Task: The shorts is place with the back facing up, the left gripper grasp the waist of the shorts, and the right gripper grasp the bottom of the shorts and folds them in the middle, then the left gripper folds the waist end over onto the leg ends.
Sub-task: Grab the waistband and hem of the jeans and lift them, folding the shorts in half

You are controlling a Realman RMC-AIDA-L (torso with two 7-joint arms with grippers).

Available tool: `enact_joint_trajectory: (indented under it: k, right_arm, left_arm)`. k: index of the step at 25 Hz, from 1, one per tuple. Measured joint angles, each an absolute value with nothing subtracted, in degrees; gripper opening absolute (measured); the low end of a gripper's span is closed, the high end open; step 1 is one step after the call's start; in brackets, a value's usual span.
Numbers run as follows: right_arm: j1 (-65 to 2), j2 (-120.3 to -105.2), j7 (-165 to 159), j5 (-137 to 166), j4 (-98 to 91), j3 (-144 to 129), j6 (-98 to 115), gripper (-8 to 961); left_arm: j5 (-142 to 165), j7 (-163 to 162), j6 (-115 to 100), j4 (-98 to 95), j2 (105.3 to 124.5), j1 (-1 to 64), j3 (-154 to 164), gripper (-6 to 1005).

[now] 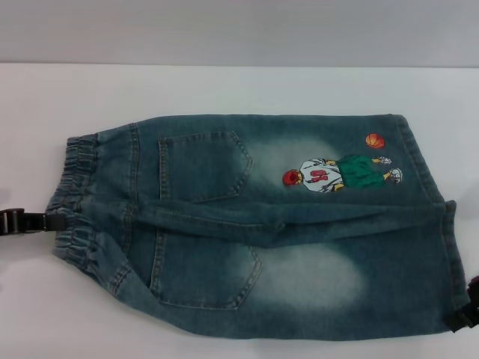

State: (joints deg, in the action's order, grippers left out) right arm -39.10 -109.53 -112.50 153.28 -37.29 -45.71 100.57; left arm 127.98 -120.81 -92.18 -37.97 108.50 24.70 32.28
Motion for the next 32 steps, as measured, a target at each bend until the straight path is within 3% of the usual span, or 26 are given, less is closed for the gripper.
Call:
enact_joint_trajectory:
  k: [17,27,32]
  right_arm:
    - [-40.67,-110.71,-112.08,153.41,-38.64,-48.51,103.38,463]
    - [-40.76,-110.49,-112.03,153.41,-38.67,-48.61,103.35,230]
    - [-40.50,-110.33,-111.87,153.41,-39.32,-48.21,102.70,69]
  left_arm:
    - [127.97,-120.67,-91.52,-37.97,108.15,24.72,32.08,40]
    - [127.76,-120.84,-91.38,-37.97,107.94,24.88,32.08,41]
    - [127.70,-121.25,-91.01,-37.97,107.93,24.95,32.08,41]
